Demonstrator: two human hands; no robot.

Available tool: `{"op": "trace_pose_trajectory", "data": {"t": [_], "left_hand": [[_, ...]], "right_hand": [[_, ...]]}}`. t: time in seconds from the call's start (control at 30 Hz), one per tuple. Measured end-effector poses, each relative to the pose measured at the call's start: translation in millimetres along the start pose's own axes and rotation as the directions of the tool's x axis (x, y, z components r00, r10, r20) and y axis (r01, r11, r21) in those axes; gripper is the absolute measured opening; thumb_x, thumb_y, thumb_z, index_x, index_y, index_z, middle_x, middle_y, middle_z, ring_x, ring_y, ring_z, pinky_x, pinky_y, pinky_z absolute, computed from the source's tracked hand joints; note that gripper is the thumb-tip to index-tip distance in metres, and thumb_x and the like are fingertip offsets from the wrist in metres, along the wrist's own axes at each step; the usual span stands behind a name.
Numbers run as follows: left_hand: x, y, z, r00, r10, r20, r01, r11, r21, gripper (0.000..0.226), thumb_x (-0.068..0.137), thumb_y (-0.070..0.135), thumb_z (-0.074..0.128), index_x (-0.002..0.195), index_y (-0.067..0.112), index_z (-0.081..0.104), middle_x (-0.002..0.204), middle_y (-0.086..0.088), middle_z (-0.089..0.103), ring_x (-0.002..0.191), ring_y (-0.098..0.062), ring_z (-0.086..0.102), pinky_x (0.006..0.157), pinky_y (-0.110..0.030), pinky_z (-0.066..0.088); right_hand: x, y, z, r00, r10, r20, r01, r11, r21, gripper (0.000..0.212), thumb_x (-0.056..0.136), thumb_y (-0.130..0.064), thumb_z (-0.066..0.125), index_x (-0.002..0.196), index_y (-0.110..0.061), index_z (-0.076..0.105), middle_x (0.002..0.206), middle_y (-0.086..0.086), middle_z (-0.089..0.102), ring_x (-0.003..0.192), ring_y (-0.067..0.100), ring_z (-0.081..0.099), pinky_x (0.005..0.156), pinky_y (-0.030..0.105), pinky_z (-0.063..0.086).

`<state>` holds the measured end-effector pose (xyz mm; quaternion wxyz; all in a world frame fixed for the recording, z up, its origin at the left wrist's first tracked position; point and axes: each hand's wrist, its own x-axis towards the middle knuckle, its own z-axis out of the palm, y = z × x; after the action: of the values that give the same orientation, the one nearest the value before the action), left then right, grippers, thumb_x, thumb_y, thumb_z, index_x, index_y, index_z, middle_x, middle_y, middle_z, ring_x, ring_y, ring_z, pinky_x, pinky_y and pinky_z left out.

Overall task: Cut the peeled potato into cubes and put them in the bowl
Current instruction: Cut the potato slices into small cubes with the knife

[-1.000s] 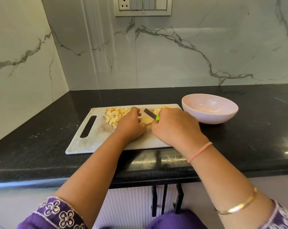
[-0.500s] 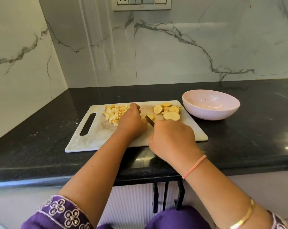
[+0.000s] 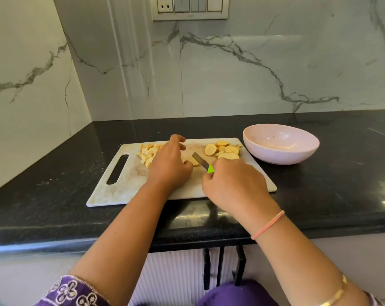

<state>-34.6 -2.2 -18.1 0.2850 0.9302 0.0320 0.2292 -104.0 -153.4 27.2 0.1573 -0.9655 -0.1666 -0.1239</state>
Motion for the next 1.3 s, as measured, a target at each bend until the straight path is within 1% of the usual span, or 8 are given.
{"op": "trace_pose_trajectory", "data": {"t": [0.2,0.37,0.47,0.63,0.8,1.1,1.23,1.3], "left_hand": [[4,-1,1,0.996,-0.089,0.017,0.085,0.984,0.159,0.029,0.081,0.029,0.062,0.109,0.024,0.063,0.108,0.007,0.064,0.103,-0.016,0.056,0.087,-0.033,0.049],[7,-1,2,0.992,-0.123,0.004,0.120,0.977,0.173,0.015,0.085,0.026,0.059,0.092,0.021,0.071,0.090,0.003,0.069,0.089,-0.017,0.060,0.073,-0.031,0.052],[8,-2,4,0.992,-0.129,0.007,0.126,0.977,0.175,0.016,0.087,0.023,0.058,0.091,0.019,0.073,0.088,0.002,0.070,0.082,-0.016,0.059,0.066,-0.028,0.048],[9,-3,7,0.990,-0.139,-0.001,0.137,0.973,0.186,0.017,0.089,0.025,0.058,0.091,0.019,0.074,0.085,0.003,0.069,0.075,-0.014,0.056,0.061,-0.025,0.041],[6,-5,8,0.996,-0.091,-0.026,0.094,0.977,0.189,0.018,0.088,0.022,0.057,0.090,0.018,0.074,0.087,0.003,0.070,0.083,-0.016,0.060,0.066,-0.028,0.048],[3,-6,5,0.998,0.005,-0.061,0.005,0.989,0.151,0.029,0.092,0.016,0.051,0.117,0.022,0.063,0.117,0.005,0.065,0.111,-0.016,0.050,0.086,-0.027,0.042],[-1,-4,10,0.998,0.057,0.014,-0.059,0.984,0.170,0.033,0.090,0.033,0.055,0.121,0.028,0.061,0.122,0.008,0.064,0.114,-0.019,0.052,0.093,-0.032,0.044],[0,0,12,0.995,0.075,0.058,-0.083,0.985,0.149,0.036,0.089,0.040,0.057,0.123,0.028,0.061,0.125,0.008,0.062,0.116,-0.017,0.054,0.094,-0.031,0.043]], "right_hand": [[16,-5,10,1.000,0.017,0.022,-0.017,1.000,0.002,0.025,0.096,-0.031,0.040,0.104,-0.016,0.058,0.094,0.005,0.058,0.080,0.023,0.047,0.064,0.029,0.034],[19,-9,15,0.999,0.000,0.046,0.001,1.000,-0.020,0.024,0.096,-0.029,0.041,0.106,-0.015,0.058,0.102,0.006,0.061,0.086,0.026,0.053,0.063,0.028,0.032],[18,-10,13,0.998,-0.022,0.055,0.023,0.999,-0.024,0.021,0.095,-0.027,0.043,0.106,-0.016,0.058,0.097,0.005,0.060,0.090,0.027,0.056,0.063,0.028,0.032],[8,-9,4,0.994,-0.091,0.067,0.095,0.994,-0.063,0.012,0.096,-0.028,0.043,0.090,-0.020,0.048,0.068,-0.003,0.039,0.072,0.021,0.046,0.055,0.028,0.031],[-1,-1,-9,0.993,-0.078,0.085,0.086,0.992,-0.088,0.027,0.093,-0.030,0.044,0.070,-0.017,0.036,0.066,-0.004,0.037,0.059,0.014,0.037,0.048,0.025,0.022],[30,39,17,0.996,0.057,-0.068,-0.044,0.984,0.173,0.029,0.093,-0.028,0.043,0.109,-0.017,0.065,0.063,-0.005,0.048,0.068,0.023,0.049,0.050,0.027,0.030],[45,53,39,0.995,0.094,-0.025,-0.079,0.929,0.362,0.031,0.093,-0.026,0.046,0.113,-0.012,0.066,0.090,0.007,0.067,0.078,0.025,0.059,0.067,0.031,0.048],[52,58,44,0.996,0.090,0.002,-0.080,0.875,0.477,0.031,0.092,-0.027,0.049,0.112,-0.010,0.067,0.079,0.000,0.063,0.063,0.014,0.054,0.058,0.024,0.042]]}}
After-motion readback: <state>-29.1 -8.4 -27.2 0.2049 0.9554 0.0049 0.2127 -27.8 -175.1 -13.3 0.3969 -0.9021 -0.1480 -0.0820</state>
